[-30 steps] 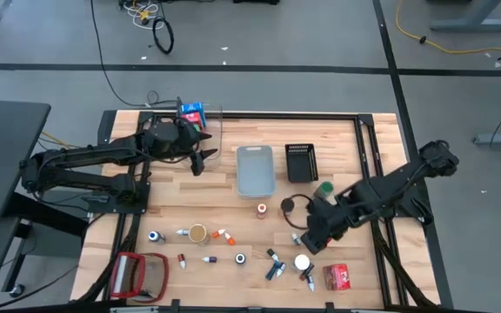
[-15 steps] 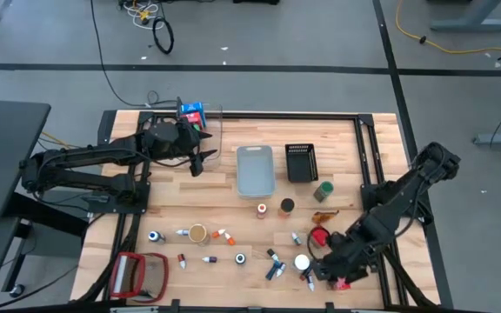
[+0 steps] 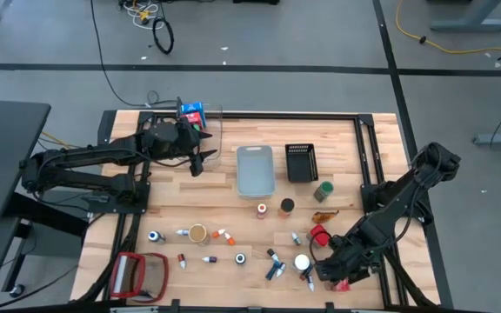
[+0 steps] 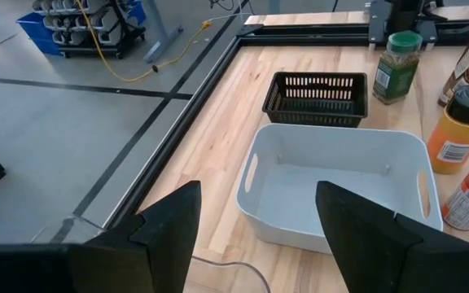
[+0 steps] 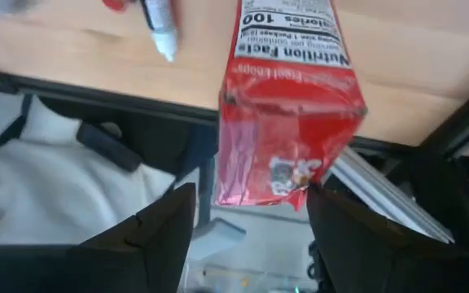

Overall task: Pick & Place Kitchen Items
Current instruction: Put the right red cereal box into the transparent bin

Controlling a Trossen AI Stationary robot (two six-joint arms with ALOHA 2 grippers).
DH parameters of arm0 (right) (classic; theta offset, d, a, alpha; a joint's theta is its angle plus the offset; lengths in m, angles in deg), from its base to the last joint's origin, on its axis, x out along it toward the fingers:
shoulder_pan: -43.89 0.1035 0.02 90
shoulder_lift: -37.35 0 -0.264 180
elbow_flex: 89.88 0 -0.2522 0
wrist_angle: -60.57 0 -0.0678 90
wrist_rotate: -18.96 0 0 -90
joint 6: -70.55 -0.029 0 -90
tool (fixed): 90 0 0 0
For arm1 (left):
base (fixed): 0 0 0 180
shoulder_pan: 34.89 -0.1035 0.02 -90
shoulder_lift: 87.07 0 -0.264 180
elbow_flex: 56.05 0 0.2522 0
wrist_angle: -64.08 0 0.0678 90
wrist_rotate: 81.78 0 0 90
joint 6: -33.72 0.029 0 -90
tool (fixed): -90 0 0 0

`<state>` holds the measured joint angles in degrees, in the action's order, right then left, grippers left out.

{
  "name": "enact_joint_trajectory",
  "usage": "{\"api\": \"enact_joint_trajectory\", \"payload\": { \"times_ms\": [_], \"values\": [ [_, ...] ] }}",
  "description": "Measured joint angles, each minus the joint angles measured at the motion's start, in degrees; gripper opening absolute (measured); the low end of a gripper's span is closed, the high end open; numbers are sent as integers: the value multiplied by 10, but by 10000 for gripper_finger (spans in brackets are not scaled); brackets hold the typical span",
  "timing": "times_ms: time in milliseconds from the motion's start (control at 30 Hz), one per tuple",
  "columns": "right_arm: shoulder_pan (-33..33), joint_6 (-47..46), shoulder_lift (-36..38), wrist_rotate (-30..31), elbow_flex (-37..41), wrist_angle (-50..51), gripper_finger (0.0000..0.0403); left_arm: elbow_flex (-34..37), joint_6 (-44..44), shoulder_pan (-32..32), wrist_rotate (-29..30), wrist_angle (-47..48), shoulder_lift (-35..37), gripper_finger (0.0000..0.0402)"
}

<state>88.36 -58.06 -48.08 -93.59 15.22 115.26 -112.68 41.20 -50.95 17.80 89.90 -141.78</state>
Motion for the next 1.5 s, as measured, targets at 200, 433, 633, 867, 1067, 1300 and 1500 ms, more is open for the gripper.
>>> {"api": "enact_joint_trajectory", "payload": {
  "times_ms": [200,433,633,867,1067,1300,1500],
  "values": [
    [0,12,0,-7,5,16,246,0,3,0,0,0,0,254],
    [-2,40,0,-4,1,13,246,0,3,0,0,-8,0,254],
    [-9,46,0,-7,-7,13,246,0,3,0,0,-34,0,254],
    [-15,46,0,-40,-9,12,246,0,3,0,0,-34,0,254],
    [-15,24,0,-18,-9,35,246,0,3,0,0,-34,0,254],
    [-15,16,-1,37,-9,38,246,0,3,0,0,-34,0,254],
    [-15,16,-21,9,-10,53,246,0,18,0,0,-34,0,254]
  ]
}}
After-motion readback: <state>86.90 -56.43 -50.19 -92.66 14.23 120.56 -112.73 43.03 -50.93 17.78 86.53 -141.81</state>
